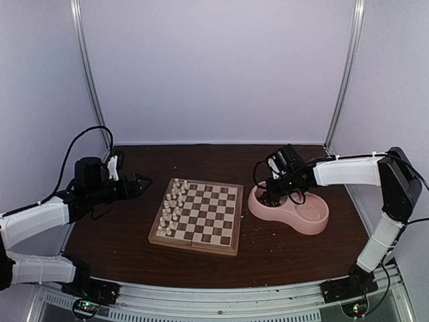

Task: Set up the chess pieces on the board
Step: Pick up the chess pile from the storage box.

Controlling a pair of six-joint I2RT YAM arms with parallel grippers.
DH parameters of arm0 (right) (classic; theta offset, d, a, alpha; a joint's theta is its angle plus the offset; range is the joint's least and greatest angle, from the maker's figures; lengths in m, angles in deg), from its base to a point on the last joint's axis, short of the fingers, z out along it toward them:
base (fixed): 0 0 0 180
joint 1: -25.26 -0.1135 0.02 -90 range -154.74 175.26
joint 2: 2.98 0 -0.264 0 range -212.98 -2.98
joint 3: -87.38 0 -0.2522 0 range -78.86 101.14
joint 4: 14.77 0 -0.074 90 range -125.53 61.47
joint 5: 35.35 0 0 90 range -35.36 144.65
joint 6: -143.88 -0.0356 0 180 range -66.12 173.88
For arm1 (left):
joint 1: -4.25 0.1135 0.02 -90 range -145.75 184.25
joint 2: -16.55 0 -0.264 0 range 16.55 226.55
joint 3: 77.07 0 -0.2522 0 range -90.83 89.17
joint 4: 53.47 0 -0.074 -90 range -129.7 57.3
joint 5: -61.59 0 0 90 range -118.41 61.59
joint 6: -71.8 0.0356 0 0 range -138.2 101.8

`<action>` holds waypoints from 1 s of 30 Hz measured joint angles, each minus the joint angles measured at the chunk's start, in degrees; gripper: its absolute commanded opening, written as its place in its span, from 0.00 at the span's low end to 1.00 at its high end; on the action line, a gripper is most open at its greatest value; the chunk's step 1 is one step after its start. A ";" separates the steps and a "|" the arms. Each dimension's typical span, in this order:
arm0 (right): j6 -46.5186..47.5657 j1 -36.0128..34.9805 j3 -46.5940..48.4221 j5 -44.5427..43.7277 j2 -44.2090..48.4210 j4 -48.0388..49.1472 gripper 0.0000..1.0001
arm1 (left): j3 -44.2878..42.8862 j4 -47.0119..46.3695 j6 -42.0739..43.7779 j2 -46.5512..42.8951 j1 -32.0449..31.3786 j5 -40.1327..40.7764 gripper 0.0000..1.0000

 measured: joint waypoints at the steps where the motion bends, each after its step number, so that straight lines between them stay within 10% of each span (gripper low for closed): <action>1: -0.02 0.00 0.46 -0.09 -0.79 -0.04 0.29 | 0.00 0.00 0.00 0.00 0.00 0.00 0.95; 30: -0.15 0.00 0.74 0.90 -3.80 0.31 0.10 | 0.00 -0.13 0.00 0.87 0.00 -1.79 0.95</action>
